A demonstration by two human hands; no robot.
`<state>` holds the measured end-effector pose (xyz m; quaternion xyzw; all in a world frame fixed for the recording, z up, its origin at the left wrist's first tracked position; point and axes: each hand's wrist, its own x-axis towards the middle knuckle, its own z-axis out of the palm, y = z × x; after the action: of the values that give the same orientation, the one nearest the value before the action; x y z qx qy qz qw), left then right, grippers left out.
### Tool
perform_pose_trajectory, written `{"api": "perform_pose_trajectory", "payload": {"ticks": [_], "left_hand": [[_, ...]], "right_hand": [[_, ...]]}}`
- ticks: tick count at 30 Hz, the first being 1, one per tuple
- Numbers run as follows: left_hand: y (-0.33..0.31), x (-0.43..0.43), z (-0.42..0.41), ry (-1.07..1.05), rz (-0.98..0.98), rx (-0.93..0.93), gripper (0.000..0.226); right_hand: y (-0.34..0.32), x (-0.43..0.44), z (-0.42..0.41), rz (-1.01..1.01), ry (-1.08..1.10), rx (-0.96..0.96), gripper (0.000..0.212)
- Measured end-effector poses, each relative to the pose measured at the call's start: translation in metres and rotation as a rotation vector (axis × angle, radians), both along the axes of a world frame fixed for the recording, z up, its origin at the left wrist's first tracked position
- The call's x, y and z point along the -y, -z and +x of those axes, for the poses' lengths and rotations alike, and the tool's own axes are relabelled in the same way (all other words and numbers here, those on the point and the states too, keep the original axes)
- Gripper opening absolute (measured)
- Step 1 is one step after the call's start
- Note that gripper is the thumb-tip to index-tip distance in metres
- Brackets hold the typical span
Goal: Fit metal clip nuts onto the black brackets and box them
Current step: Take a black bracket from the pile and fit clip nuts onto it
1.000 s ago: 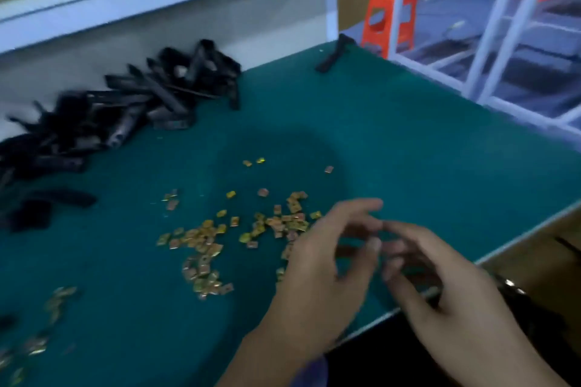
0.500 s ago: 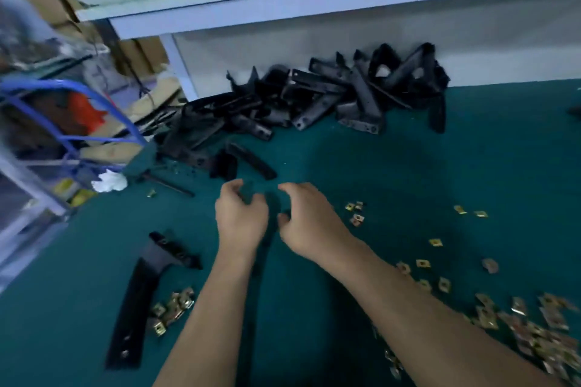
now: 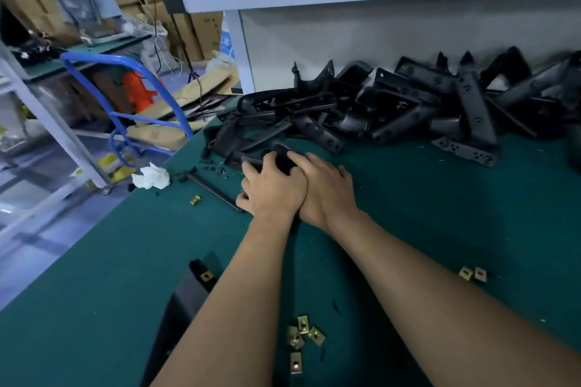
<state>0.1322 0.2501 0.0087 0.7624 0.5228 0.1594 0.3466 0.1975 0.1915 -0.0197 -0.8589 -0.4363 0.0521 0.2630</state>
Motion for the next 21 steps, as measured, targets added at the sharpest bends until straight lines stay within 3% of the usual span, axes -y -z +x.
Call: {"api": "perform_pose_trajectory", "payload": {"ticks": [7,17,21], "left_hand": [[-0.004,0.036,-0.012,0.198,0.100,-0.007,0.053],[-0.001,0.174,-0.023,0.443,0.126,0.204,0.053],[0.000,0.217,-0.029,0.433,0.186,0.328,0.062]], "right_hand": [[-0.020,0.054,-0.007,-0.009,-0.017,-0.044,0.058],[-0.029,0.237,-0.017,-0.211,0.100,0.054,0.082],[-0.036,0.296,-0.023,-0.118,0.115,-0.122,0.092]]}}
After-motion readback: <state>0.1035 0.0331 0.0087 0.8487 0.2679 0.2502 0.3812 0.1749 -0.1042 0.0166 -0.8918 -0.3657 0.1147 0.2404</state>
